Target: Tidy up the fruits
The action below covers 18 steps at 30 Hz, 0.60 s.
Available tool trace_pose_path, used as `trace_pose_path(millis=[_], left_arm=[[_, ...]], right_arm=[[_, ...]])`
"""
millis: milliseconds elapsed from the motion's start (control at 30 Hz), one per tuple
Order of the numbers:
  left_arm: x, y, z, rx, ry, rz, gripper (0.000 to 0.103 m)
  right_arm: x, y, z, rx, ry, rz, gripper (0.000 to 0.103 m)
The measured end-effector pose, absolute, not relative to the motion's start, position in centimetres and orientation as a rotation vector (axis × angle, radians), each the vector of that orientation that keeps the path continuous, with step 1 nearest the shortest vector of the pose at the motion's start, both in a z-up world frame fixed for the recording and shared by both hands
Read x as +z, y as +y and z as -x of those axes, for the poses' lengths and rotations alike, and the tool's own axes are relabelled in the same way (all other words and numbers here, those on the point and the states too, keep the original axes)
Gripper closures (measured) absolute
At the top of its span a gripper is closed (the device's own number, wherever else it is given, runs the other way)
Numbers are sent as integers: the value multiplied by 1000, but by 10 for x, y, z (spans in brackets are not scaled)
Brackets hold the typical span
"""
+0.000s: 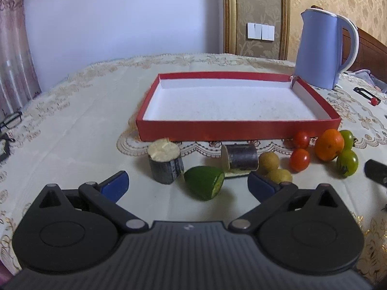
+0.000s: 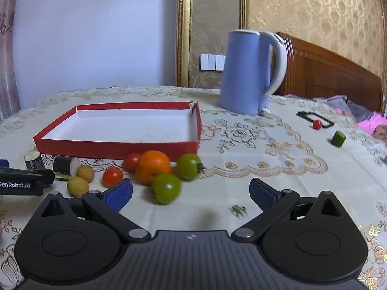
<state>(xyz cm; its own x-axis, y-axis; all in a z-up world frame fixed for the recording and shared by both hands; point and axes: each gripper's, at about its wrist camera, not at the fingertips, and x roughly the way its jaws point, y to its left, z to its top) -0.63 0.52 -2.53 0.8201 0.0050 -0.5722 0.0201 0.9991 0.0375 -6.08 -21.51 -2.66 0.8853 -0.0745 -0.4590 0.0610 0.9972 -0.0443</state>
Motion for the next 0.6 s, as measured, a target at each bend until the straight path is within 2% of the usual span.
trace_pose_path(millis=[400, 467, 533, 600], left_arm=[[-24, 5, 12, -32, 587, -52, 0], [-25, 4, 13, -35, 586, -60, 0], [-25, 4, 14, -41, 587, -60, 0], [-25, 6, 14, -43, 588, -55, 0]], right_arm=[[-33, -203, 49, -28, 476, 76, 1], [-35, -196, 45, -19, 462, 98, 11], [-36, -191, 38, -13, 490, 106, 27], [-38, -191, 30, -3, 529, 77, 29]])
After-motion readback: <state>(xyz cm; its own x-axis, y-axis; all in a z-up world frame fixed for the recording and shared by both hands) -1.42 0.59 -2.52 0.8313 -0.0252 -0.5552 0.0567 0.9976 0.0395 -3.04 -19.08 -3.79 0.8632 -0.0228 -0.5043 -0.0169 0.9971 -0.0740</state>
